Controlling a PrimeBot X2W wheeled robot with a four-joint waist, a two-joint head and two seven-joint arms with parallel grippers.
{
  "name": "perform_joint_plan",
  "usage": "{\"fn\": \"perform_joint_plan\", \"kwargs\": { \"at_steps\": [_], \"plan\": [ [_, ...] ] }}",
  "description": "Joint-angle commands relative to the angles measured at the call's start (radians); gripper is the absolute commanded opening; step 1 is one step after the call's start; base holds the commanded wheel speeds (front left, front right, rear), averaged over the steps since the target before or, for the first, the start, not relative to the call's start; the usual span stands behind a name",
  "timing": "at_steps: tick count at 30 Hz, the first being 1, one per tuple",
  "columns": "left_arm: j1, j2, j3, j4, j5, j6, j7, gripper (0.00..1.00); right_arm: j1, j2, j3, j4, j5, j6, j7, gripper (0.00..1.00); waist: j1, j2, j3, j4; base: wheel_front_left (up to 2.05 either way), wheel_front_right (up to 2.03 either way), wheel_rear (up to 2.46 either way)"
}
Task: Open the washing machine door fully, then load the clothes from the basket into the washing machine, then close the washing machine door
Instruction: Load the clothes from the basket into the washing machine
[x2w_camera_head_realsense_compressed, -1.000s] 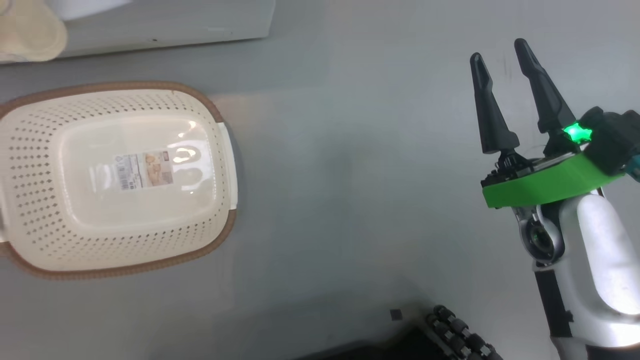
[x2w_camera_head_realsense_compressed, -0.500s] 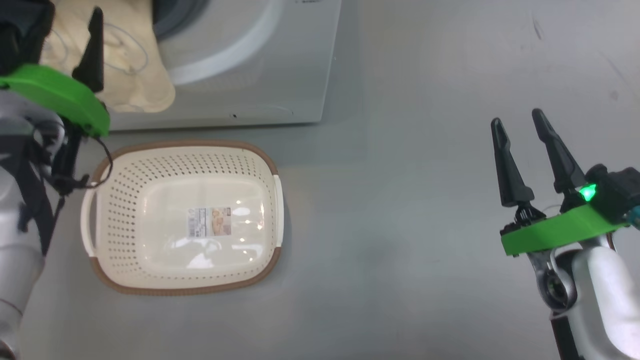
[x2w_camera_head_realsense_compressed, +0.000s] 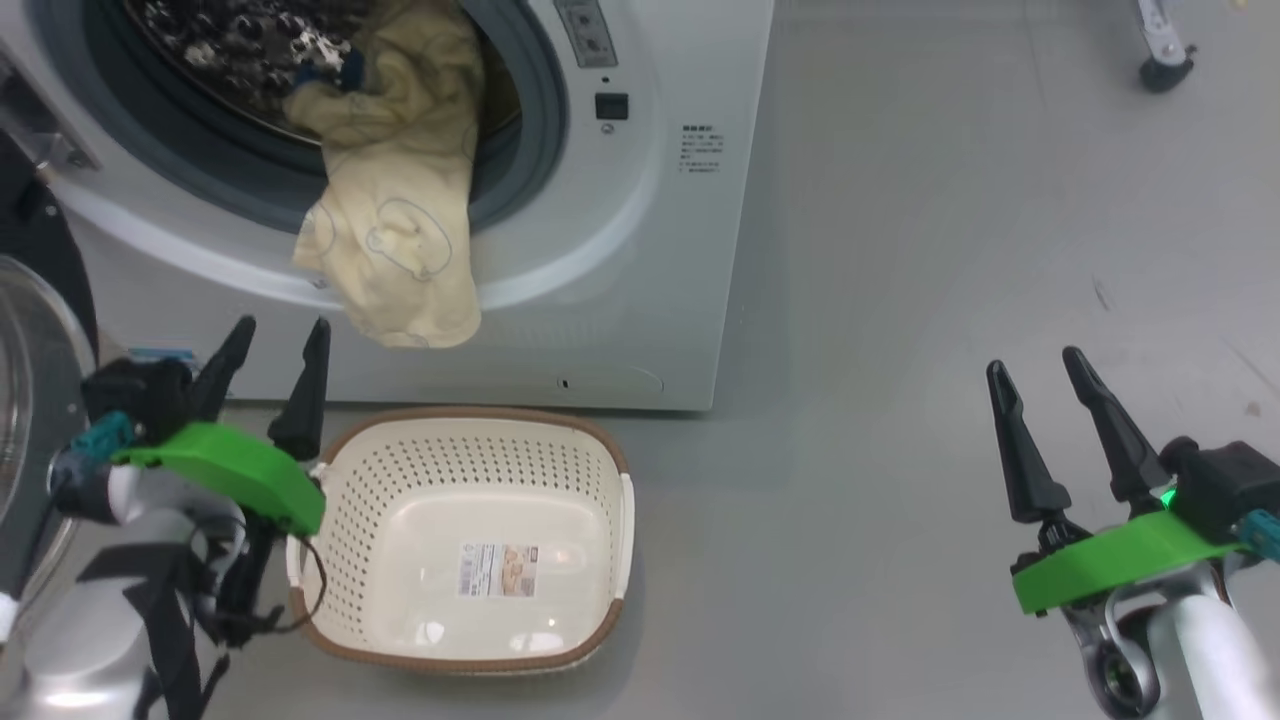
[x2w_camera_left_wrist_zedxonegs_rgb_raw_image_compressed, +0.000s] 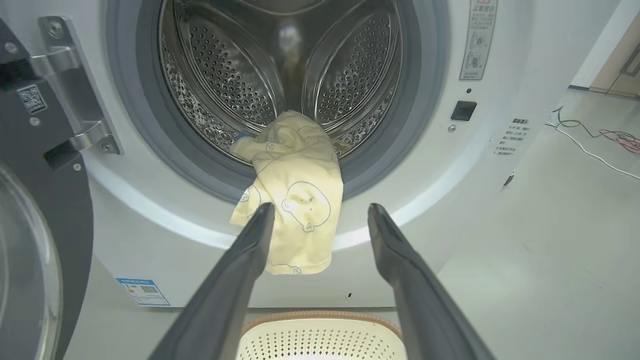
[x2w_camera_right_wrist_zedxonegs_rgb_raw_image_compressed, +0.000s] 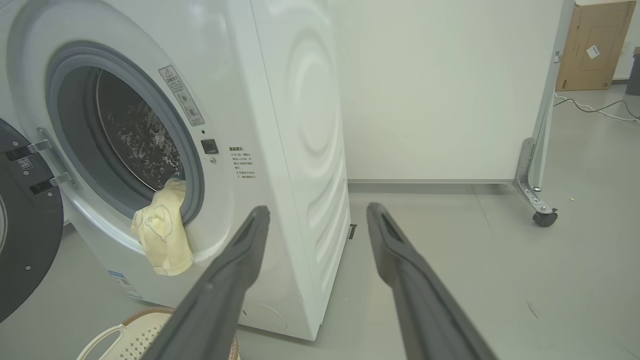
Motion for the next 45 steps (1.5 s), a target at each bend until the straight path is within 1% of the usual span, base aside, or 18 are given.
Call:
{"fn": "perform_joint_plan", "kwargs": {
  "at_steps": [1,6,8,14,18,24,32,45],
  "plan": [
    [-0.02,0.031,0.047,-0.035,0.004,0.008,-0.011,1.0,-0.006,-0.006,0.014,-0.028,-0.004,-0.003,-0.007,1.0,0.0002,-0.0001,-0.047,0.029,0.0,0.0,0.0],
    [0.1,0.019,0.066,-0.121,0.04,0.04,-0.011,1.0,0.035,0.0,0.016,-0.021,-0.007,-0.003,-0.007,1.0,0.0002,-0.0001,-0.099,0.038,0.0,0.0,0.0],
    [0.147,0.007,0.089,-0.154,0.03,0.048,-0.011,1.0,0.046,0.002,0.023,-0.017,-0.006,-0.003,-0.007,1.0,0.0002,-0.0001,-0.116,0.035,0.0,0.0,0.0],
    [0.274,0.006,0.141,-0.26,0.059,0.085,-0.011,1.0,0.065,0.008,0.039,-0.012,-0.002,-0.003,-0.007,1.0,0.0002,-0.0001,-0.149,0.019,0.0,0.0,0.0],
    [0.358,0.002,0.161,-0.34,0.1,0.119,-0.011,1.0,0.083,0.012,0.046,-0.013,-0.001,-0.003,-0.007,1.0,0.0002,-0.0001,-0.159,0.012,0.0,0.0,0.0],
    [0.427,-0.005,0.152,-0.404,0.157,0.15,-0.011,1.0,0.097,0.017,0.034,-0.019,0.002,-0.003,-0.007,1.0,0.0002,-0.0001,-0.165,0.015,0.0,0.0,0.0],
    [0.455,-0.022,0.153,-0.44,0.195,0.174,-0.011,1.0,0.104,0.022,0.032,-0.022,0.002,-0.003,-0.007,1.0,0.0002,-0.0001,-0.167,0.029,0.0,0.0,0.0],
    [0.459,-0.043,0.169,-0.444,0.212,0.169,-0.011,1.0,0.097,0.028,0.036,-0.02,0.005,-0.003,-0.007,1.0,0.0002,-0.0001,-0.159,0.028,0.0,0.0,0.0]
  ]
}}
